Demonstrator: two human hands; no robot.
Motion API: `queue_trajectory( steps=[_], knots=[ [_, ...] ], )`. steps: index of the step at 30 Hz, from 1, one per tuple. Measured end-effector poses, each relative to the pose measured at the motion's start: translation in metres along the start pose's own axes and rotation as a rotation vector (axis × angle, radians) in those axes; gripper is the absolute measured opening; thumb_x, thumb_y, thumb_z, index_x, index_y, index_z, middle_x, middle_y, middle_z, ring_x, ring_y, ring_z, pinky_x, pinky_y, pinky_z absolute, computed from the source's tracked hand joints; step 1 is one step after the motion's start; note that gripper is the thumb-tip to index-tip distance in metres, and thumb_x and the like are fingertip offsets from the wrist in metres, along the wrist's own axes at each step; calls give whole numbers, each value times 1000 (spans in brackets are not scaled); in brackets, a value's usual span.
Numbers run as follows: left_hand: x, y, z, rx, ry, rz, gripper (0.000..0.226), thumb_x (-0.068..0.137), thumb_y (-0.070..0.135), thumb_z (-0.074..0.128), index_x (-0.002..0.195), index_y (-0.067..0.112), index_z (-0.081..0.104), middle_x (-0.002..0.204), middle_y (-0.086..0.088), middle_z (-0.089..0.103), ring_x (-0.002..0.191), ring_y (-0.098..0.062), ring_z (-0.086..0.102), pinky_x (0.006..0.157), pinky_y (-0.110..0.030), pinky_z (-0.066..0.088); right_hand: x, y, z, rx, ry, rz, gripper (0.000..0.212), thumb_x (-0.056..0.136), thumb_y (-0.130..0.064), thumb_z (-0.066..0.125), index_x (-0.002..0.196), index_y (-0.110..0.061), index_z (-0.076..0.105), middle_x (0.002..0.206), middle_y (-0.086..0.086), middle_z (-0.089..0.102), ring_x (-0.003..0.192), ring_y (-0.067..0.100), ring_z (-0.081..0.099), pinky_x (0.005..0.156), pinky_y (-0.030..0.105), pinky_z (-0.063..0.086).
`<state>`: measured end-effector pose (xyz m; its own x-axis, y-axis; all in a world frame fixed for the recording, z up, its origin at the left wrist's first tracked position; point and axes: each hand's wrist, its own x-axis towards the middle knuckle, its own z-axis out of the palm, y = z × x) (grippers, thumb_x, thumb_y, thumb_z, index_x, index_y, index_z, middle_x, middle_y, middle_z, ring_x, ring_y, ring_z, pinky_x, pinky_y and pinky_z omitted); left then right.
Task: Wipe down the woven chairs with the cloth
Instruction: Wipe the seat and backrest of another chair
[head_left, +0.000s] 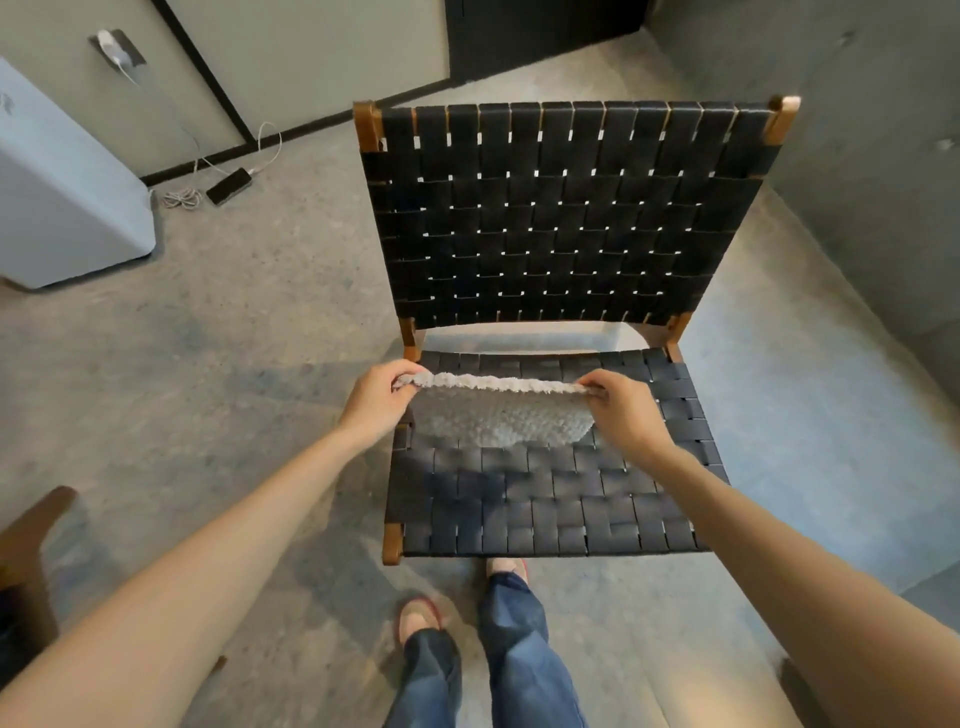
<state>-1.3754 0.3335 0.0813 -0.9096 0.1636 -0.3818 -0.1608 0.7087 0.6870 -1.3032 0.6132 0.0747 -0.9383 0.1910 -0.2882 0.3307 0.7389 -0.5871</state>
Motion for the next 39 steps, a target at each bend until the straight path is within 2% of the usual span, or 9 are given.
queue_trajectory(
  steps=[6,11,15,18,28,31,34,37,39],
  knots=[
    [-7,-53,36,78,35,-26,24,95,13,53,116,16,64,116,-2,64,98,-8,52,75,-13,38,-7,40,43,-66,-105,-67,24,92,0,51,108,-5,67,109,11,68,100,27,61,80,29,43],
    [-27,-114,72,82,-66,-94,24,94,10,55,115,14,66,116,-3,65,105,-16,58,83,-20,40,-29,85,100,-85,-210,14,25,94,-3,49,110,-9,68,110,9,69,101,26,61,72,22,36],
    [-45,-153,102,97,-137,-148,22,93,8,55,111,10,68,110,-3,68,94,-10,57,72,-12,38,-53,109,141,-106,-310,75,24,93,-5,50,109,-11,67,108,7,69,98,26,62,72,28,40],
    [-56,-173,118,106,-198,-203,22,94,11,55,113,10,67,110,-2,67,94,-11,58,73,-19,39,-65,123,161,-103,-391,121,26,92,-4,48,109,-13,66,109,5,69,99,24,62,76,30,45],
    [14,-195,146,110,-190,-159,26,94,24,55,104,1,64,96,-14,66,87,-27,59,76,-32,41,-10,141,195,-1,-241,253,24,92,-10,53,112,-13,65,109,5,70,96,23,64,76,31,50],
    [47,-200,155,128,-137,-152,29,95,28,53,111,6,63,95,-3,64,81,-14,53,69,-26,37,20,144,203,36,-198,293,25,92,-13,51,114,-14,62,94,6,69,68,20,59,62,31,46],
    [67,-209,168,167,-106,-168,28,97,27,50,77,8,54,65,1,48,63,-17,45,57,-29,32,41,152,215,53,-166,345,24,93,-15,49,114,-14,59,84,2,62,50,14,47,48,26,36],
    [77,-218,181,215,-74,-191,29,97,26,49,73,12,50,64,-1,48,64,-21,48,55,-30,32,51,160,227,18,-178,371,25,95,-19,48,118,-14,56,103,11,65,66,22,54,57,29,41],
    [79,-220,188,223,-31,-215,19,97,23,49,101,6,58,87,-6,58,83,-24,55,67,-32,41,52,163,234,24,-152,385,28,94,-17,48,122,-13,52,118,13,58,92,29,57,71,36,49]
  ],
)
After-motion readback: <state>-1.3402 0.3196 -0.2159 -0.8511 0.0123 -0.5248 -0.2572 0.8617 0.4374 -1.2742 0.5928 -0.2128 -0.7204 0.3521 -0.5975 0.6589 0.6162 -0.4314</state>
